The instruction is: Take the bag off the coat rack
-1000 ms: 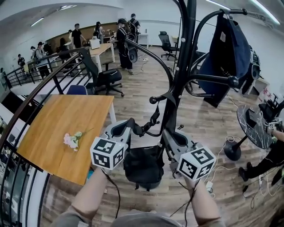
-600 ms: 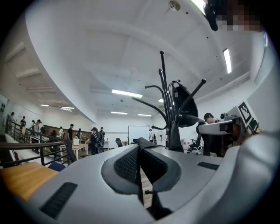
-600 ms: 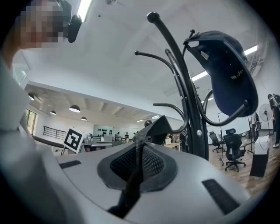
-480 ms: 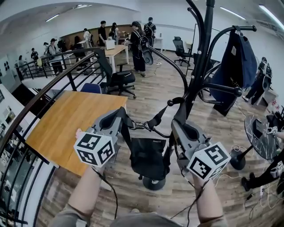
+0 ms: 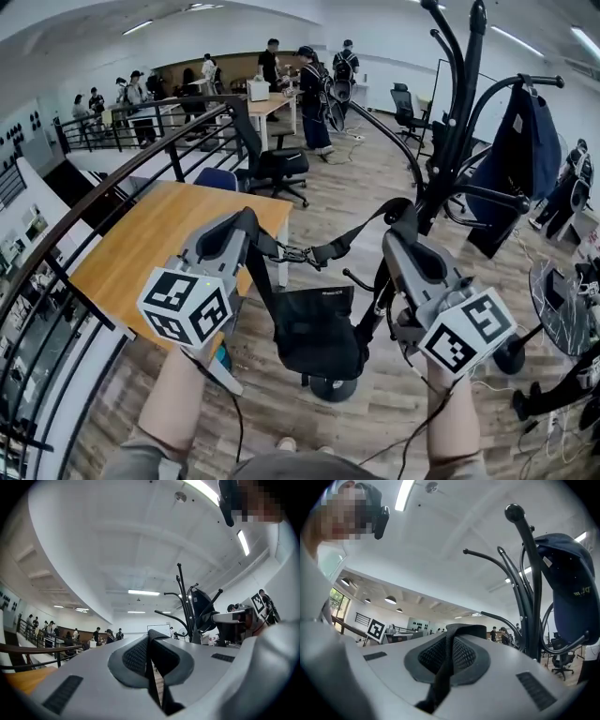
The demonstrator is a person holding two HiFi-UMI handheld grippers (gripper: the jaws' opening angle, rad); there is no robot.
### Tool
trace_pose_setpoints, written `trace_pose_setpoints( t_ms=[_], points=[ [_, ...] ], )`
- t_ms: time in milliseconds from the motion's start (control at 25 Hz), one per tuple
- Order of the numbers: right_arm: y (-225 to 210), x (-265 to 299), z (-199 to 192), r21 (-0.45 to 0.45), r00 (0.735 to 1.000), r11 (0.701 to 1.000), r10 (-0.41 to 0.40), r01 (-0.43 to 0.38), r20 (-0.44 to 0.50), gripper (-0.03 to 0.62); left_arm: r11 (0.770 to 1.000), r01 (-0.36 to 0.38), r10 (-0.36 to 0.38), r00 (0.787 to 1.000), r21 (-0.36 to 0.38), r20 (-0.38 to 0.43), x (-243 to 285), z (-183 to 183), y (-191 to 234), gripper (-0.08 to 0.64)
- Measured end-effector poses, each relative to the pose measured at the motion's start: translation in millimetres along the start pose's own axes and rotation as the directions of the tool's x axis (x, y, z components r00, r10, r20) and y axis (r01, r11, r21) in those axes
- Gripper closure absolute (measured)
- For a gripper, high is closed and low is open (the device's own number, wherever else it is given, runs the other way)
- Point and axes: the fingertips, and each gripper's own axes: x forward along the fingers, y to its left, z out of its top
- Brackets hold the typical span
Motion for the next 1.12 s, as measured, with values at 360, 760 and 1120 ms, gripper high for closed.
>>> trace_pose_setpoints(
  t_ms=[360,760,1120],
  points=[
    [45.2,29.3,-7.3,-0.022,0.992,0.992,0.128,-0.128,0.004,0.560,0.992,-0.107,0.109,0.994,0.066,-0.029,-54.8,6.5,30.8,0.543],
    [77.4,50.6,-36.7,-0.014,0.967,0.967,0.252,-0.253,-0.049,0.560,0.964,-0.242,0.252,0.965,0.110,-0.078,-130.8,-1.2,47.3,0.543],
    [101.1,60.0,-86.2,0.036,0.942,0.949,0.314,-0.312,-0.119,0.560,0.936,-0.334,0.347,0.927,0.108,-0.145,-181.5,-33.0,56.5,0.543]
  ],
)
